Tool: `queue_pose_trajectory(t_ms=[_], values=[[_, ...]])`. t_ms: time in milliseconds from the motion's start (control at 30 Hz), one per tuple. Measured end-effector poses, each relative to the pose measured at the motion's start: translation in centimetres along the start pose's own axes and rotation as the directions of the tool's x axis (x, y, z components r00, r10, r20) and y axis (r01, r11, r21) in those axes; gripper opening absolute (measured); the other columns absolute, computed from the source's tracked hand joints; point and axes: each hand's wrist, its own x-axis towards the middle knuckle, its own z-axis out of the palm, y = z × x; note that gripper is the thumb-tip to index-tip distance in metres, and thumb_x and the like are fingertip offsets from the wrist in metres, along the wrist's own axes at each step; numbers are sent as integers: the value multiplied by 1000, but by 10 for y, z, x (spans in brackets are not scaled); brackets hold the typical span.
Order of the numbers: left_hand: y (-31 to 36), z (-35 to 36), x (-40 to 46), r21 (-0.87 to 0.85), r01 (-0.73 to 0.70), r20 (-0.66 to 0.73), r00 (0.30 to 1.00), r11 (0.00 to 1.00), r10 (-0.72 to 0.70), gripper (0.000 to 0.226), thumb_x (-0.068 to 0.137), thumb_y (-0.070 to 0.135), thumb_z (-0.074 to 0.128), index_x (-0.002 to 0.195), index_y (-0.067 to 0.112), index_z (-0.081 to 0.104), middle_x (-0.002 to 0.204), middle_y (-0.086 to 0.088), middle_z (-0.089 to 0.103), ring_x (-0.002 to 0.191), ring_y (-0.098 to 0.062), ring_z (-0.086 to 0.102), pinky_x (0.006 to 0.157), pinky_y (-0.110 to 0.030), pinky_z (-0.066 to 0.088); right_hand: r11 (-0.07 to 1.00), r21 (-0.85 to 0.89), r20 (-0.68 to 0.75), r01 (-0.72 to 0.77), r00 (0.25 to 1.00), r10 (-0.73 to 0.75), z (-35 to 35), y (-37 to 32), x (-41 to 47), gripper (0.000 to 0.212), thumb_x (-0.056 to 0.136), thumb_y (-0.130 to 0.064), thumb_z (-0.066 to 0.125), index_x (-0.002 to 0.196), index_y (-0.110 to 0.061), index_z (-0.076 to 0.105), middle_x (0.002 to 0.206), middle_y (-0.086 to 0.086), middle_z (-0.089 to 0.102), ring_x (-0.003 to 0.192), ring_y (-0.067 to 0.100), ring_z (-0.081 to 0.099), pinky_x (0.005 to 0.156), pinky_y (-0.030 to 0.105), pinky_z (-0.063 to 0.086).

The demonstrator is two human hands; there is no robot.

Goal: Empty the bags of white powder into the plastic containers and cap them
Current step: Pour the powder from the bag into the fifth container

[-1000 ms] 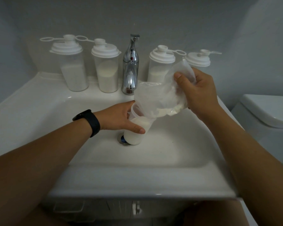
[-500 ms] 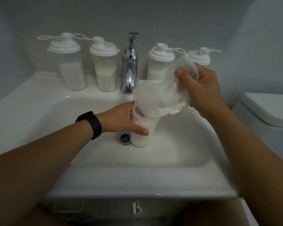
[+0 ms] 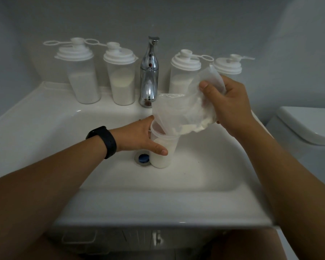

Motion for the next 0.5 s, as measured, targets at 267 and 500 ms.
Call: queue_pose_trajectory(t_ms=[267, 500], values=[[12, -1, -6, -158, -75, -14, 997, 985, 74, 85, 77, 35, 87, 139, 56, 33, 137, 28, 57, 129, 3, 55, 105, -25, 50, 998, 5, -30, -57, 998, 57, 1, 5, 0, 13, 101, -19, 63, 91, -21, 71, 63, -18, 67, 57, -1, 62, 48, 13, 44], [13, -4, -6, -228, -15, 66, 997, 974, 31, 136, 53, 68, 91, 152, 56, -1, 148, 32, 36, 135, 10, 42, 108, -30, 49, 991, 24, -33, -135, 990, 135, 3, 11, 1, 12, 101, -24, 62, 98, -16, 72, 65, -10, 66, 53, 7, 60, 41, 19, 40]])
